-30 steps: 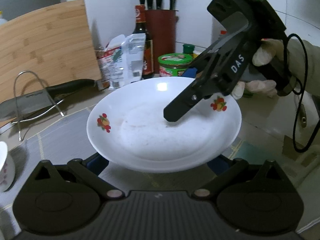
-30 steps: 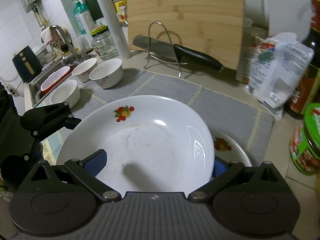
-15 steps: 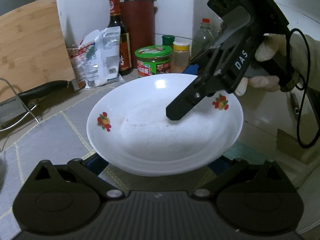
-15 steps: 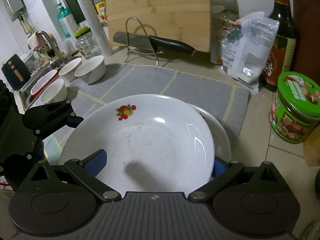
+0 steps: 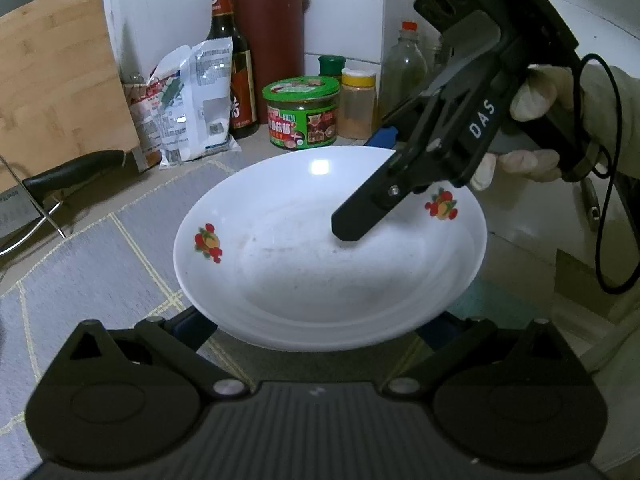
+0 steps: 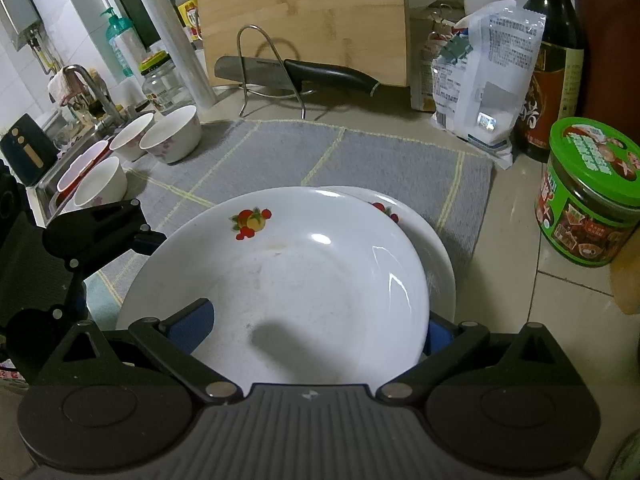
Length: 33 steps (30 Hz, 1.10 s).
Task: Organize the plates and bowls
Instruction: 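Lower the held plate onto the stacked plates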
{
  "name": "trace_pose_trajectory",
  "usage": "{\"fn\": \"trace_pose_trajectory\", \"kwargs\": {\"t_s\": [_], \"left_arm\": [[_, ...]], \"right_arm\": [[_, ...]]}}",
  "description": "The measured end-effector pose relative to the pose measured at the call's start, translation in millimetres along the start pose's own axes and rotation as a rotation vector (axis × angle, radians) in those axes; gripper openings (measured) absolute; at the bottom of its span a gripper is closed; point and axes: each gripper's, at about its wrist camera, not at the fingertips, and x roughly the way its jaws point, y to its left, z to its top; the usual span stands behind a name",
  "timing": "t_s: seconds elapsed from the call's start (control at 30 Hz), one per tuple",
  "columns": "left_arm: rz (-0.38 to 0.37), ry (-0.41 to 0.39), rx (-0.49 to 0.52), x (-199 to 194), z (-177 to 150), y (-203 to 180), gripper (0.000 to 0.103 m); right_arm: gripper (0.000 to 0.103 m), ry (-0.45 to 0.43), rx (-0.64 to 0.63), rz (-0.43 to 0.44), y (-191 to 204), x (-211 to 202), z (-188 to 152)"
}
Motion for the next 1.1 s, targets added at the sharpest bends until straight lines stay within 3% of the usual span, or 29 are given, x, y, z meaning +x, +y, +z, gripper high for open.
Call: {"fn": "trace_pose_trajectory", "kwargs": {"t_s": [0.77,0.93,1.1], "left_arm": [[0.036,0.083,0.082,7.1,9.1,-6.5,0.102],[0.015,0.105,-0.012,8.6,9.9,7.0,0.102],[0.027,0.109,0.022,10.0,10.3,4.5,0.102]], "right_arm": [[0.103,0.02,0.02,-0.004,-1.7,3.3,-7.0],[0.103,0.023,0.016,-0.006,-1.3,1.3,-7.9],[0.103,0.024,0.016,-0.011,-0.2,-1.1,-7.8]]}}
